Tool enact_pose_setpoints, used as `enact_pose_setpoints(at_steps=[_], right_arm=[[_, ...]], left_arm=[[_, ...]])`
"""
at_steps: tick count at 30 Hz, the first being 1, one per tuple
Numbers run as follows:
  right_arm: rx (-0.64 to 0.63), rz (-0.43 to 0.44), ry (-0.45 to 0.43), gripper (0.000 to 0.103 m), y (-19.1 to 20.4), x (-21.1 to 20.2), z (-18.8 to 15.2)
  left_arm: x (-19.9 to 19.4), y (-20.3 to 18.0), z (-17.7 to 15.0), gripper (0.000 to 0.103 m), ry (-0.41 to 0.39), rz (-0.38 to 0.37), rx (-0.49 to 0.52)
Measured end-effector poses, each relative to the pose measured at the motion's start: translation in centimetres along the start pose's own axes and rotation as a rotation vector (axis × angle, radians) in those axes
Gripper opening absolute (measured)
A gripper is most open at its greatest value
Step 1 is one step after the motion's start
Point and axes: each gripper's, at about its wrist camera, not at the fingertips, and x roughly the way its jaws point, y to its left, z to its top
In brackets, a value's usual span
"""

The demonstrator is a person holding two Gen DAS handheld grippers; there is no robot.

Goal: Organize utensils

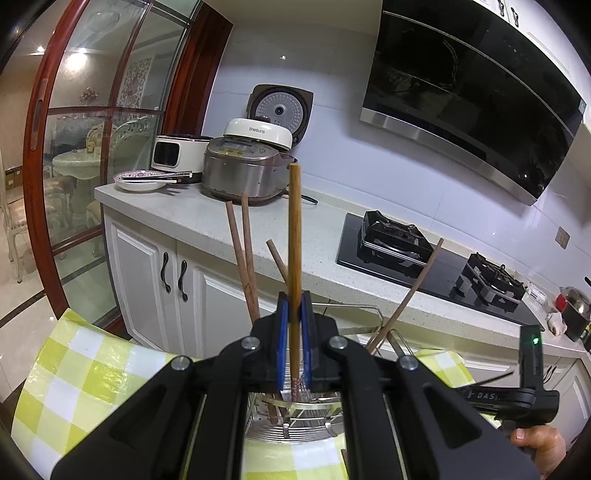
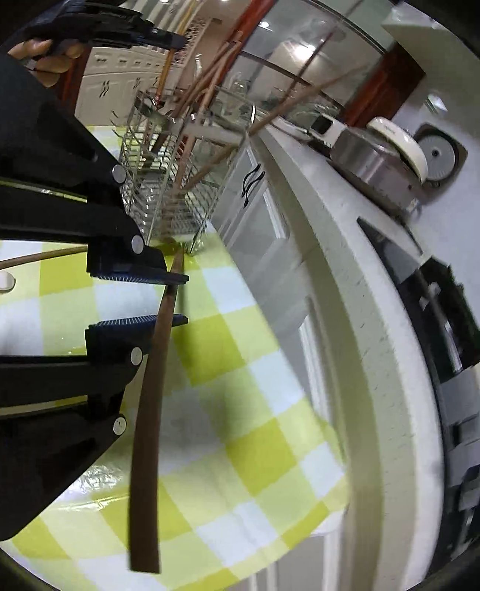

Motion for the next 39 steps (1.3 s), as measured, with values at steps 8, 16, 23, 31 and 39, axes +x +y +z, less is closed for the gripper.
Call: enact_pose_setpoints(at_steps=[8, 16, 23, 31, 39], right_arm=[[-0.245, -0.056, -0.178, 0.010, 4.8, -4.4, -0.3], [-0.448, -0.068, -0.247, 0.010, 10.4, -10.0, -1.1], [-0.586, -0.007, -0.269, 0.010, 14.9, -16.4, -1.3], [-0.654, 0.007, -0.093, 0.010, 19.2, -13.0, 0.3], [-0.662, -0.081, 0.075, 0.010, 19.9, -5.6, 1.0]], left_arm=[[-1.2, -0.2, 0.3, 0.007, -0.018, 0.004, 0.002], [-2.2, -0.3, 1.7, 0.007, -0.031, 0.007, 0.017], [-1.6, -0.5, 2.5, 0.007, -0.030, 0.001, 0.031], [1.3, 0.2, 2.0, 0.007, 0.024, -0.010, 0.008], [3.3, 0.5, 0.9, 0.007, 0.083, -0.014, 0.009]])
